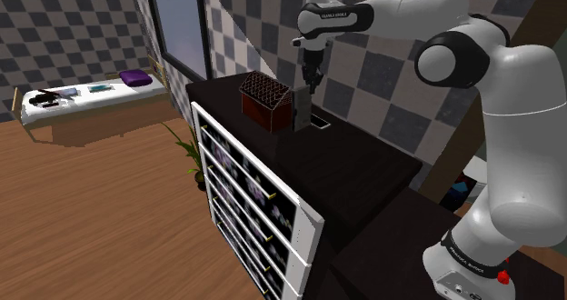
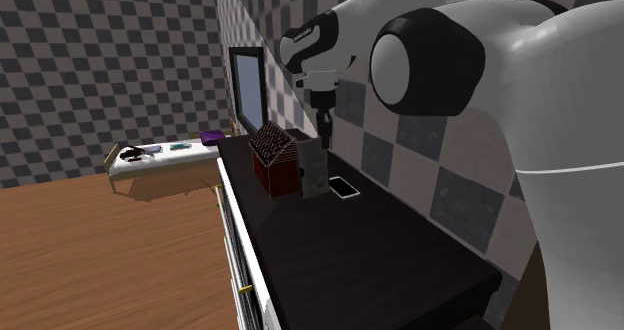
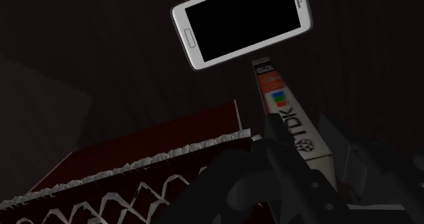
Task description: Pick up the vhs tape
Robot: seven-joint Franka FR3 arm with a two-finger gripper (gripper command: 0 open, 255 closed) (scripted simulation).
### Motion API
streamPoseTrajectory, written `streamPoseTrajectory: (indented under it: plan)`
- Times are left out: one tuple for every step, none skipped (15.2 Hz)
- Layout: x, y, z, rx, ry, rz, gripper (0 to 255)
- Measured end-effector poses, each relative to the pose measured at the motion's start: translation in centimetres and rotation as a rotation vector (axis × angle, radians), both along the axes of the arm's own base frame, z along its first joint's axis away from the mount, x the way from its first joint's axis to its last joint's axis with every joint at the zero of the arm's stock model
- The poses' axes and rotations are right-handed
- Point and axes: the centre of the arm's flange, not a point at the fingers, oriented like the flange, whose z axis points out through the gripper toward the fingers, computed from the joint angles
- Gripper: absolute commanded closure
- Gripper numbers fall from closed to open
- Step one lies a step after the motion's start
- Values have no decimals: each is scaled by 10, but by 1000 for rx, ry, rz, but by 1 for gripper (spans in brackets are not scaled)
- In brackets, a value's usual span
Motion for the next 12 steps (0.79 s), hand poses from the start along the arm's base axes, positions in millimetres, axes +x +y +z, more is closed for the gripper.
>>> streamPoseTrajectory:
  plan:
    - [1, 0, 5, 0, 0, 0, 255]
    - [0, 0, 9, 0, 0, 0, 255]
    - [0, -2, 14, 0, 0, 0, 255]
    - [0, -1, 19, 0, 0, 0, 255]
    - [0, -1, 26, 0, 0, 0, 255]
    - [1, 0, 31, 0, 0, 0, 255]
    - [1, 0, 36, 0, 0, 0, 255]
    - [0, 0, 42, 0, 0, 0, 255]
    - [1, 0, 48, 0, 0, 0, 255]
    - [1, -1, 52, 0, 0, 0, 255]
    - [1, 0, 56, 0, 0, 0, 255]
    - [1, 0, 60, 0, 0, 0, 255]
